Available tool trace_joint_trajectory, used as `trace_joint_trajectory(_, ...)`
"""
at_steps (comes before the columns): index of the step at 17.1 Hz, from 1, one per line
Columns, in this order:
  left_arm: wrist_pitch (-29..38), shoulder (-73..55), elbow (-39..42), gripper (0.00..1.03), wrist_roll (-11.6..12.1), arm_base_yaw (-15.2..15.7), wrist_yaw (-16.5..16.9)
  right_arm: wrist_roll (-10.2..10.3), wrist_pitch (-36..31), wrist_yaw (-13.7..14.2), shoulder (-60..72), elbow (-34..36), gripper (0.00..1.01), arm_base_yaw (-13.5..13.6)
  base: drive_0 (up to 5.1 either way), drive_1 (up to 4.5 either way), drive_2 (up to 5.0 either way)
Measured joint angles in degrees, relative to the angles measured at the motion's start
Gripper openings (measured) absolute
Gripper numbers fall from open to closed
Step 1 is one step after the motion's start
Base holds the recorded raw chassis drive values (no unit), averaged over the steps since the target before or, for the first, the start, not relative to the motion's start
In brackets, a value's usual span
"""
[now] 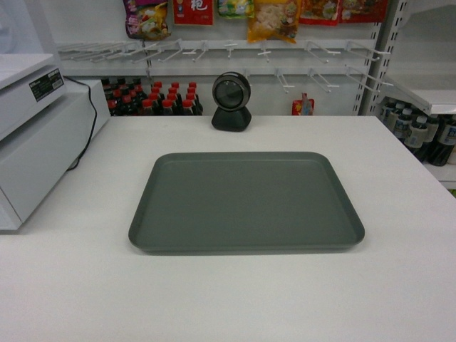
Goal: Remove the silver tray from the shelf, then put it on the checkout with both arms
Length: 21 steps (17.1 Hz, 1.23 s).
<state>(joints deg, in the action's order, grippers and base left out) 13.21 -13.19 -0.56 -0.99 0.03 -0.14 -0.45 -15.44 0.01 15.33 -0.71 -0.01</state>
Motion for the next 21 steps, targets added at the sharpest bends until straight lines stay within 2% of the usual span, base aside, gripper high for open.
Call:
trace_joint_trajectory(1,-2.9,2.9,0.0,0.01,0.0,0.0,0.0,0.0,3.4,0.0,-3.4,0.0,0.02,0.0,0.0,0.0,0.0)
trace_joint_trajectory(2,-13.6,12.6,0.0,0.01,0.0,0.0,0.1,0.0,5.7,0.0,-5.7,0.0,0.02,0.0,0.0,0.0,0.0)
trace_joint_trajectory(3,-12.6,12.7,-0.4,0.01,0.0,0.0,0.0,0.0,12.9,-0.1,-9.9,0.0,0.02,0.0,0.0,0.0,0.0)
trace_joint_trajectory(4,-13.9,12.7,0.0,0.01,0.0,0.0,0.0,0.0,15.3,-0.2,-15.2,0.0,0.02,0.0,0.0,0.0,0.0)
trace_joint_trajectory(6,-13.2,12.7,0.0,0.02,0.0,0.0,0.0,0.0,16.3,0.0,-15.1,0.0,0.02,0.0,0.0,0.0,0.0)
trace_joint_trajectory(10,-13.5,12.7,0.0,0.36,0.0,0.0,0.1,0.0,15.7,0.0,-15.1,0.0,0.34,0.0,0.0,0.0,0.0)
trace_joint_trajectory(14,-13.5,12.7,0.0,0.8,0.0,0.0,0.1,0.0,15.7,0.0,-15.1,0.0,0.8,0.0,0.0,0.0,0.0)
trace_joint_trajectory(16,-13.5,12.7,0.0,1.0,0.0,0.0,0.1,0.0,15.7,0.0,-15.1,0.0,1.0,0.0,0.0,0.0,0.0)
trace_joint_trajectory(21,-13.5,12.7,0.0,0.98,0.0,0.0,0.1,0.0,15.7,0.0,-15.1,0.0,0.98,0.0,0.0,0.0,0.0)
